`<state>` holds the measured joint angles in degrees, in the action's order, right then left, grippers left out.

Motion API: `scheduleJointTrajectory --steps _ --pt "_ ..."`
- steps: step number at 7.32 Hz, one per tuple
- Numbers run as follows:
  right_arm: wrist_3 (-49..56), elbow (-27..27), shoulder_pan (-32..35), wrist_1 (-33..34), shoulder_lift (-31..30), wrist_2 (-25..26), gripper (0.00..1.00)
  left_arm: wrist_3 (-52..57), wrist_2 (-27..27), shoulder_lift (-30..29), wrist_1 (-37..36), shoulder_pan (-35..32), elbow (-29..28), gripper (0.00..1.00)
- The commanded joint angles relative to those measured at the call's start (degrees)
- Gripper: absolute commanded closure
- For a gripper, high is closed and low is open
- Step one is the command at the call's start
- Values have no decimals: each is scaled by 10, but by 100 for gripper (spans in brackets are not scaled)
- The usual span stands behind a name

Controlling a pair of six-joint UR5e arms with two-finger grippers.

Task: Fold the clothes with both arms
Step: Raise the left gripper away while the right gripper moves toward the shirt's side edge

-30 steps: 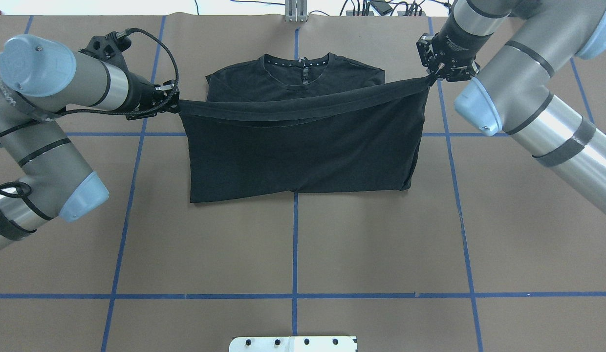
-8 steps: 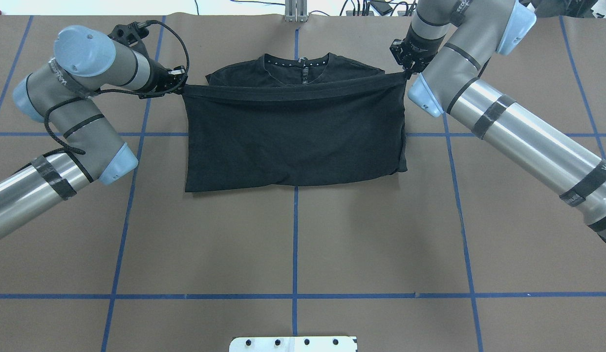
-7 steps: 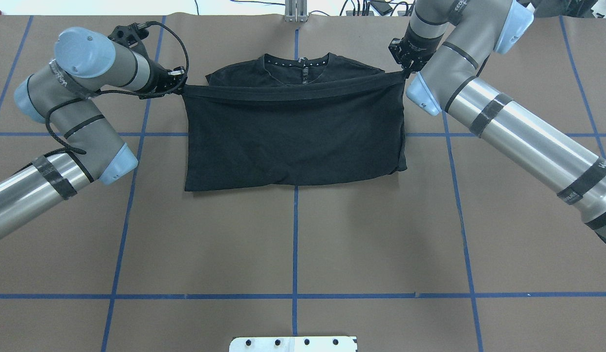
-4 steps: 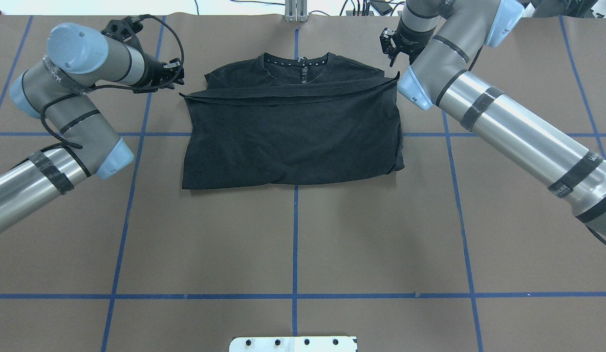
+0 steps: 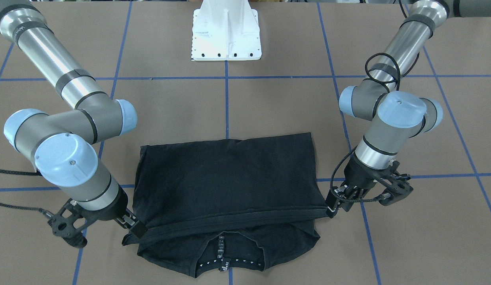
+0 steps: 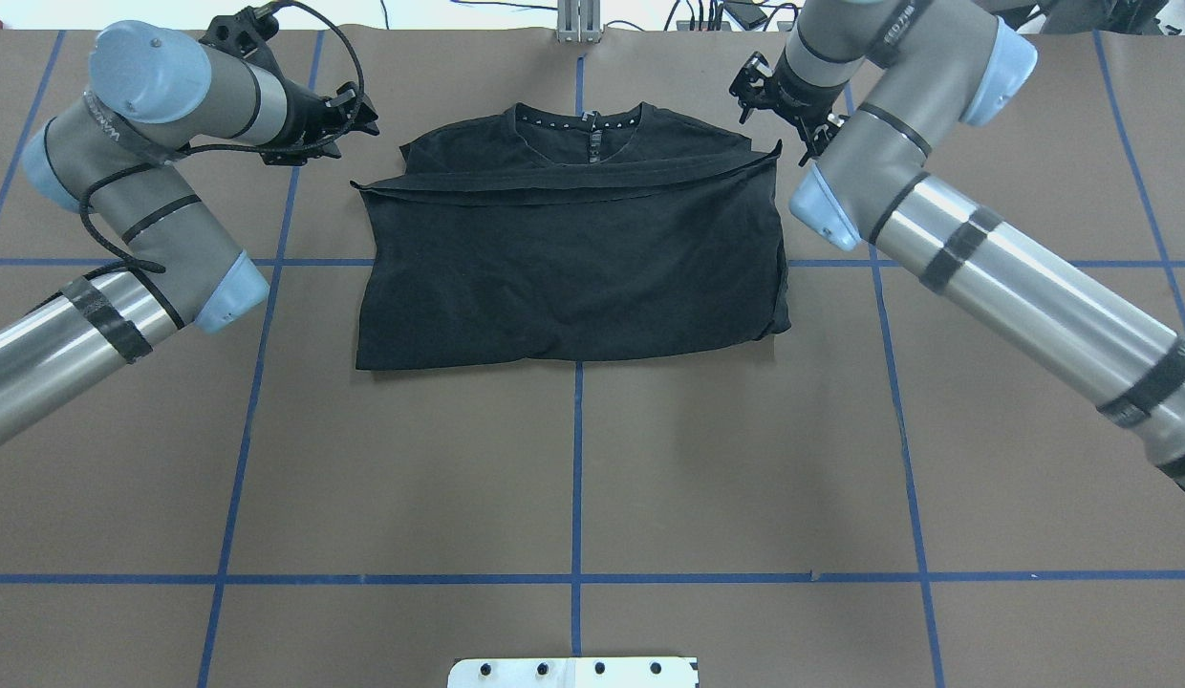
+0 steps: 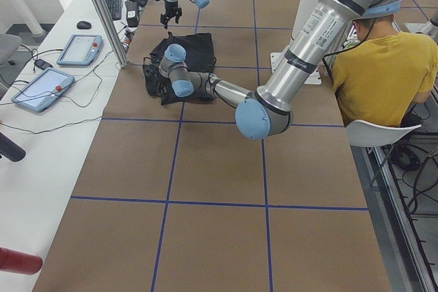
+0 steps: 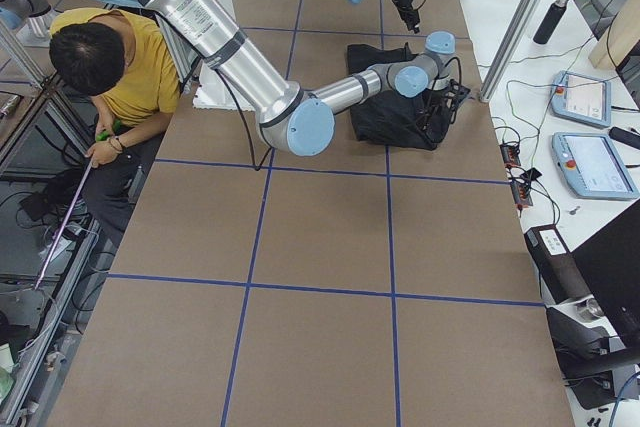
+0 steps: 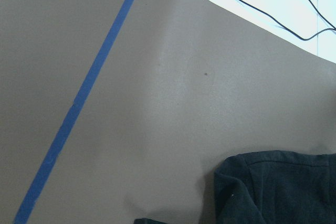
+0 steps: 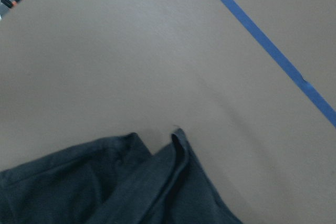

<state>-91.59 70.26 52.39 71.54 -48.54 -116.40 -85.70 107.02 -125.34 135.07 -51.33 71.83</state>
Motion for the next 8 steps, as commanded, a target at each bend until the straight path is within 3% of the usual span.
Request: scheduleJointTrajectory --steps 1,3,6,7,8 --pt "-65 182 -39 -57 -171 30 2 -10 0 -5 -1 -1 7 35" --pt "-109 279 -114 -57 -227 110 2 -10 0 -5 -1 -1 13 35" --pt "-110 284 -178 -52 -247 176 8 -10 -1 -4 -5 -1 26 34" --pt "-110 284 -182 -52 -248 177 12 -10 -1 -5 -5 -1 26 34" --pt "-111 290 -182 -51 -247 173 33 -10 -1 -4 -5 -1 26 34"
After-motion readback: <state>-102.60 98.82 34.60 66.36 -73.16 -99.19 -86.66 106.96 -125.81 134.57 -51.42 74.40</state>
